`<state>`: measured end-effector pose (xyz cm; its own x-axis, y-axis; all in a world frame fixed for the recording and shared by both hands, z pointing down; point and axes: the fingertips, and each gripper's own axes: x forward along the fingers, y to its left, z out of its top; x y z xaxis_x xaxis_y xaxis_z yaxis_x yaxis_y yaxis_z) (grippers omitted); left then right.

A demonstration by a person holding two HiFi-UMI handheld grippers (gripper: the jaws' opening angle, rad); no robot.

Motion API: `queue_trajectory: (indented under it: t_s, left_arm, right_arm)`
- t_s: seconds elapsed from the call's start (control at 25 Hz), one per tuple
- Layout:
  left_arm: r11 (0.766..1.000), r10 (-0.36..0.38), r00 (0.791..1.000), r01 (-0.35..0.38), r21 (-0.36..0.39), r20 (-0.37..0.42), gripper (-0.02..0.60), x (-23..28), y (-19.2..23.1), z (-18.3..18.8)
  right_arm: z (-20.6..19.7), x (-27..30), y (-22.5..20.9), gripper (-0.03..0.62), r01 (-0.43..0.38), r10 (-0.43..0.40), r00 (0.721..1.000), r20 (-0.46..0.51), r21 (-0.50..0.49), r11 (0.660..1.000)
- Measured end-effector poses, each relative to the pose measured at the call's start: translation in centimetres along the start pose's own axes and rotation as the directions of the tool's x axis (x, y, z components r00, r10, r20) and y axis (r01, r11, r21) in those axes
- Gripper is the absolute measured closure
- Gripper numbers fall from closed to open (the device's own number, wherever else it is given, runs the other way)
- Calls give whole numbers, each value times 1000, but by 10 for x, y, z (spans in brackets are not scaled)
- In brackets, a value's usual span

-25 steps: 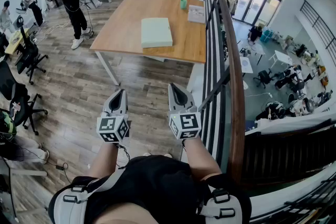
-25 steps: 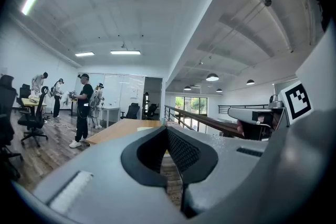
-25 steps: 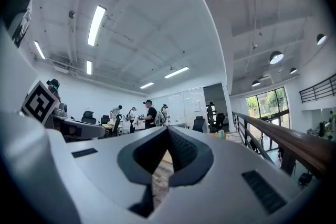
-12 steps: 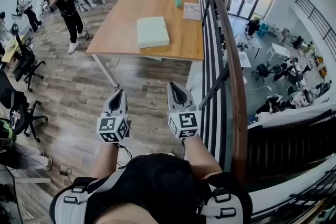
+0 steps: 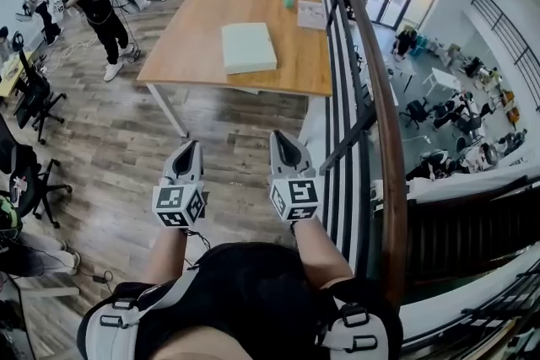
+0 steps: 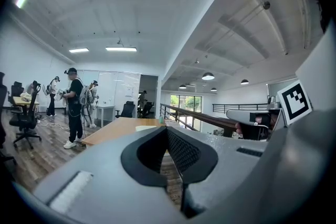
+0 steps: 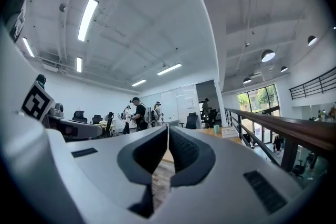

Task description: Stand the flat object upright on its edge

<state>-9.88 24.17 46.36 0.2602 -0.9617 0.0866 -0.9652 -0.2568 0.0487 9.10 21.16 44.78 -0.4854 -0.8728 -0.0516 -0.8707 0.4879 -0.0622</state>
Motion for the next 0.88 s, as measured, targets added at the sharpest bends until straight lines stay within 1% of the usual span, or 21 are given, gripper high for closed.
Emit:
queue_trajectory:
  t_s: [0.16, 0.32, 0.56, 0.68, 0.88]
  left_arm:
    - [1000, -8, 1000, 8, -3, -5, 577, 0, 22, -4]
    - [1000, -5, 1000, 5, 22, -4, 577, 3, 36, -4]
    - [1000, -6, 1000, 6, 30, 24, 578, 18, 52, 3]
    - [1000, 3, 1000, -4, 29, 29, 577, 32, 61, 3]
    - [1000, 19, 1000, -19, -6, 17, 578, 72, 83, -7]
  right_arm:
    - [-4, 12, 12, 589, 2, -2, 1000, 8, -21, 1000]
    - [-5, 22, 17, 589, 16, -16, 1000, 12, -24, 1000]
    - [-9, 48, 15, 589, 23, -23, 1000, 8, -31, 999]
    - [-11, 68, 10, 589, 11, -11, 1000, 12, -42, 999]
    - [-19, 118, -2, 589, -15, 16, 1000, 15, -47, 999]
